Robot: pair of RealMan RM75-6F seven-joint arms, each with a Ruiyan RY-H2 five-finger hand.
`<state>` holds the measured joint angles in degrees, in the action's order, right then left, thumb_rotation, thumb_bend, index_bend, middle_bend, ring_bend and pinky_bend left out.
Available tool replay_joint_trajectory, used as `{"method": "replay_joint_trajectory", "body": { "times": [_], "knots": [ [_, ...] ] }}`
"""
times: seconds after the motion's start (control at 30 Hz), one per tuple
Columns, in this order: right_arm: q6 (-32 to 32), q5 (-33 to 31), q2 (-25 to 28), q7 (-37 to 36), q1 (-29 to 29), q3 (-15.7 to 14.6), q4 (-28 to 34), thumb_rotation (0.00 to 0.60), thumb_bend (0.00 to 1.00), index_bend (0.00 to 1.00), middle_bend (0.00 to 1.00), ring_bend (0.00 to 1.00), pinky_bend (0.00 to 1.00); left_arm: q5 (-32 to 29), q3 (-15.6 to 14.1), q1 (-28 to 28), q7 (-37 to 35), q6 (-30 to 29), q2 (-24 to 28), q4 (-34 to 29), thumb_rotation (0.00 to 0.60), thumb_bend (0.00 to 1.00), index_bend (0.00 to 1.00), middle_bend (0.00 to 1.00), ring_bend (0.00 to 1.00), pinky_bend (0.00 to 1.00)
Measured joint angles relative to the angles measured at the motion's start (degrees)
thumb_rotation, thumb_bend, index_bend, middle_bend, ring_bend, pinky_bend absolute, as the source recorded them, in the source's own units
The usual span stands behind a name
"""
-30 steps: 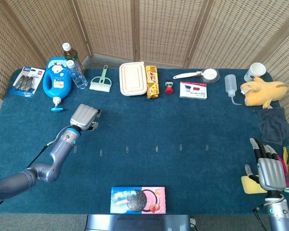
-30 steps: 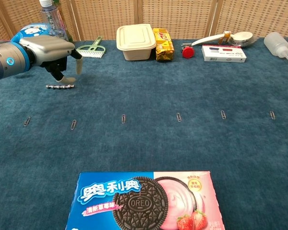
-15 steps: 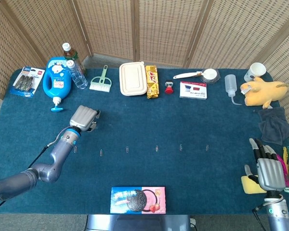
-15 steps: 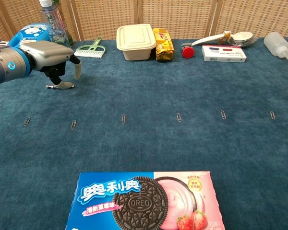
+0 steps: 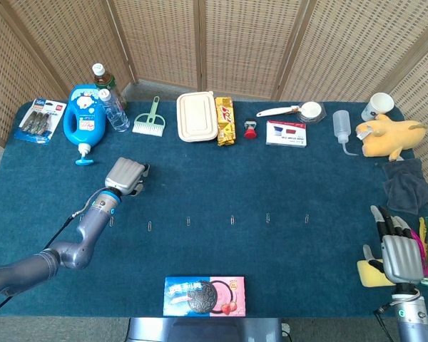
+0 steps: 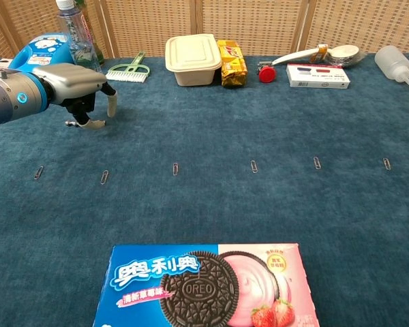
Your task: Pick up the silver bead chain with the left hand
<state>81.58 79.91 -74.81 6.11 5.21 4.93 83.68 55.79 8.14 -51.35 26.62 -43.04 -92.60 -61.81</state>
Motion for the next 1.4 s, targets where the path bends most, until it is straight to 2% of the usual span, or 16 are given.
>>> {"method": "replay_joint_trajectory", "body": {
  "times": [0.93,1.4],
  "knots": [
    [-0.04,-0.14,-0.08,-0.78,-0.26,0.01,-0.44,0.600,0.39,0.00,0.08,0.17,0.15,-3.52,-0.18,-0.52,3.22,0.53,-0.90,1.02,0.600,0.67,0.43,1.00,1.00,1.00],
    [-0.06,0.05,0.08,-1.17,-0.27,0.03,-0.42,0.600,0.39,0.00,0.08,0.17,0.15,-4.46,-0.16,-0.76,4.35,0.07,-1.49,1.39,0.600,0.71,0.50,1.00,1.00,1.00]
  ]
}}
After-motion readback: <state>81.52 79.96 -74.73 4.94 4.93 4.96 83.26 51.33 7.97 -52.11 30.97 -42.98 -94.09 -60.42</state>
